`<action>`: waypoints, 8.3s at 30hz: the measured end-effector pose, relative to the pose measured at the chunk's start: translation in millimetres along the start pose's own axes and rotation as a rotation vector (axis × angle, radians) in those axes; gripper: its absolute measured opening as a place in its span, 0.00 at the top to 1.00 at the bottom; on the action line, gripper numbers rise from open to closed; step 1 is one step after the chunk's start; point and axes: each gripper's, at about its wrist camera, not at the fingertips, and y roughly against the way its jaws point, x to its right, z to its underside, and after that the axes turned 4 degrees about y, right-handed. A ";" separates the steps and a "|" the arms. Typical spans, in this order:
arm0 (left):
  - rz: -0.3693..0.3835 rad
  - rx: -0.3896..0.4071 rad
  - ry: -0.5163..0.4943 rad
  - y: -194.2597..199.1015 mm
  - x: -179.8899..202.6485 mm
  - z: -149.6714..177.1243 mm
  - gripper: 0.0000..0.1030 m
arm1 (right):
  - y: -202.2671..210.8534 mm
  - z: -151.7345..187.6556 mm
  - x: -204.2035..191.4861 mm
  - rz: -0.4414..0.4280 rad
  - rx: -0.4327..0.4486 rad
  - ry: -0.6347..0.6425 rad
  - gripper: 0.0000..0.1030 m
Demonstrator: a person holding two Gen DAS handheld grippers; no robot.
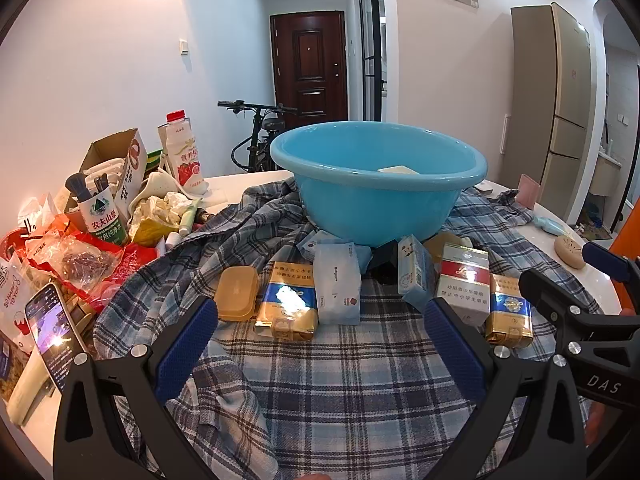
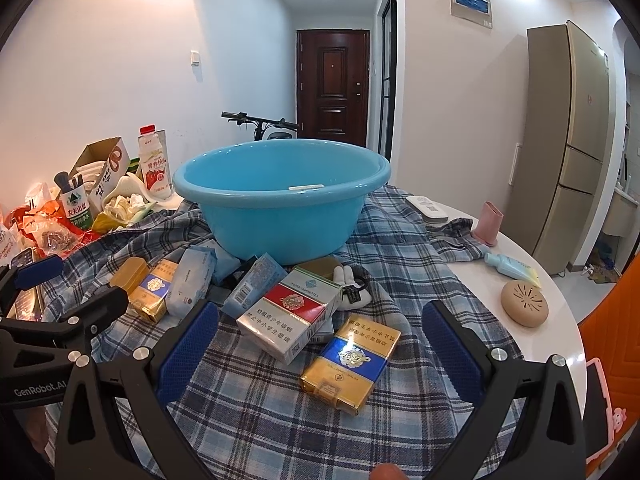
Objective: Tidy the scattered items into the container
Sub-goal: 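Move both tools toward the items in front of the blue basin, then grasp the gold-and-blue cigarette pack with the right gripper, then grasp the orange soap box with the left gripper while the right gripper holds the gold pack, then carry the gold pack and orange soap box over the blue basin with both grippers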
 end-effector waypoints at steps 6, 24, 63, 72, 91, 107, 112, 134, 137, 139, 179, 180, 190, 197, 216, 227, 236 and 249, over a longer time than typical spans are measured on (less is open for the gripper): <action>0.002 -0.002 0.003 -0.7 0.1 0.3 0.01 | 0.5 0.4 0.7 0.003 0.002 0.001 0.00; -0.004 -0.005 0.004 -1.3 1.4 1.0 0.01 | 0.3 2.7 1.8 -0.002 -0.001 0.003 0.00; 0.018 -0.062 -0.021 -28.0 10.3 11.9 0.01 | -57.7 36.5 21.8 0.033 -0.237 0.028 0.00; 0.018 -0.085 0.003 -37.2 -1.9 14.6 0.01 | -79.8 36.6 15.6 0.068 -0.309 0.047 0.09; 0.045 -0.114 0.036 -48.4 -17.7 18.6 0.01 | -68.7 40.1 24.1 0.088 -0.306 0.052 0.40; 0.091 -0.167 0.008 -68.6 -35.4 0.7 0.01 | -36.5 37.8 29.3 0.019 -0.208 0.007 0.40; 0.070 -0.242 -0.048 -90.4 -35.9 7.1 0.01 | -34.9 38.0 34.0 -0.014 -0.192 -0.005 0.40; 0.128 -0.283 0.161 -122.2 -101.0 -3.4 0.10 | -43.5 34.0 29.9 -0.055 -0.190 0.010 0.40; 0.123 -0.300 0.151 -126.4 -98.8 -1.1 0.18 | -44.5 33.0 27.6 -0.061 -0.189 0.015 0.40; 0.137 -0.293 0.146 -124.5 -97.0 -0.5 0.18 | -44.4 32.7 25.4 -0.068 -0.187 0.017 0.40; 0.134 -0.040 0.012 -30.0 -37.3 -26.8 0.61 | -11.4 7.4 6.0 -0.048 -0.121 0.048 0.40; 0.134 -0.035 0.006 -27.3 -33.8 -29.3 0.61 | -10.8 4.2 5.2 -0.052 -0.117 0.048 0.40; 0.159 0.019 -0.002 -16.6 -16.9 -63.1 0.61 | -11.2 -41.5 -0.5 -0.056 -0.064 0.064 0.40; 0.162 0.037 0.017 -22.9 -18.7 -97.4 0.61 | -20.2 -83.4 -1.1 -0.060 -0.022 0.071 0.40; 0.159 0.023 0.008 -82.3 4.6 -157.9 0.61 | -90.8 -150.0 13.5 -0.089 -0.016 0.055 0.40; 0.131 0.008 -0.027 -98.7 9.1 -154.4 0.61 | -123.3 -145.2 10.5 -0.092 -0.055 0.062 0.40; 0.134 0.017 -0.032 -96.7 9.6 -153.7 0.61 | -123.6 -144.2 11.7 -0.094 -0.053 0.063 0.40; -0.026 0.034 -0.034 -106.3 1.8 -152.0 0.00 | -120.1 -143.8 7.4 -0.072 -0.036 0.083 0.41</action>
